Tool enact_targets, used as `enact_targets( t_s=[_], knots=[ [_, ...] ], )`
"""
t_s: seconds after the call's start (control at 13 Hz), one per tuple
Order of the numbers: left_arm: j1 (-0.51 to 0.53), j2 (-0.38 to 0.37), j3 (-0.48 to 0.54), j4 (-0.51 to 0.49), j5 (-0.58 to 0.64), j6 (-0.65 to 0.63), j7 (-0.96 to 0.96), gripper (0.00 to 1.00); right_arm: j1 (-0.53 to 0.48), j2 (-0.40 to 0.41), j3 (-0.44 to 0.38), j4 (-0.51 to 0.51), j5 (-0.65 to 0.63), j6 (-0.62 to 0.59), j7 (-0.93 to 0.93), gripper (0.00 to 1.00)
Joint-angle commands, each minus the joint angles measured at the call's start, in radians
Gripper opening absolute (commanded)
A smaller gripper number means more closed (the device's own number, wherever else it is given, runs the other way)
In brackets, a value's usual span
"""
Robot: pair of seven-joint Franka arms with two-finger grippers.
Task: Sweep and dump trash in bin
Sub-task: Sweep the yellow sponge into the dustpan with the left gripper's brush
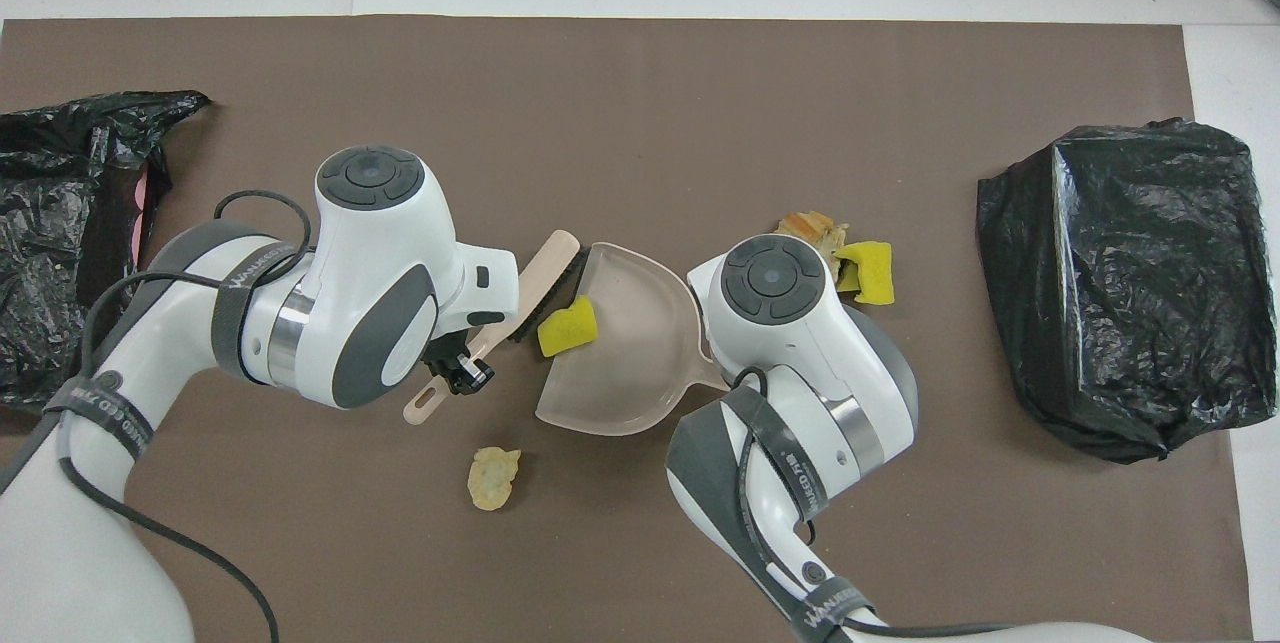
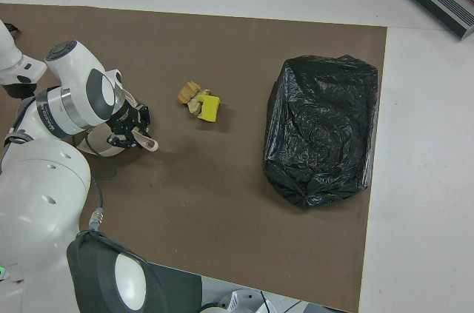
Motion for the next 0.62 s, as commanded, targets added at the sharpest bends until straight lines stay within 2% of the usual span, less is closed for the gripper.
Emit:
enact_targets(
  t_s=[0.0, 0.31, 0.46, 0.54],
  knots=[
    [-0.030, -0.106, 0.015, -0.042, -0.052, -0.034, -0.088, 0.00, -0.011, -0.021, 0.005, -0.027, 0.017, 0.031, 0.000, 0.00],
    [-0.010, -0.183, 0.028, -0.048, -0.037, -0.122, -0.171, 0.00, -0.011, -0.021, 0.005, -0.027, 0.016, 0.032, -0.005, 0.00],
    [0.030, -0.224, 0.028, -0.056, 0.099, -0.160, -0.228, 0.00, -0.012, -0.021, 0.005, -0.029, 0.011, 0.040, -0.052, 0.00],
    [0.051, -0.241, 0.028, -0.065, 0.118, -0.175, -0.268, 0.00, -0.011, -0.021, 0.003, -0.029, -0.002, 0.050, -0.075, 0.00]
  ],
)
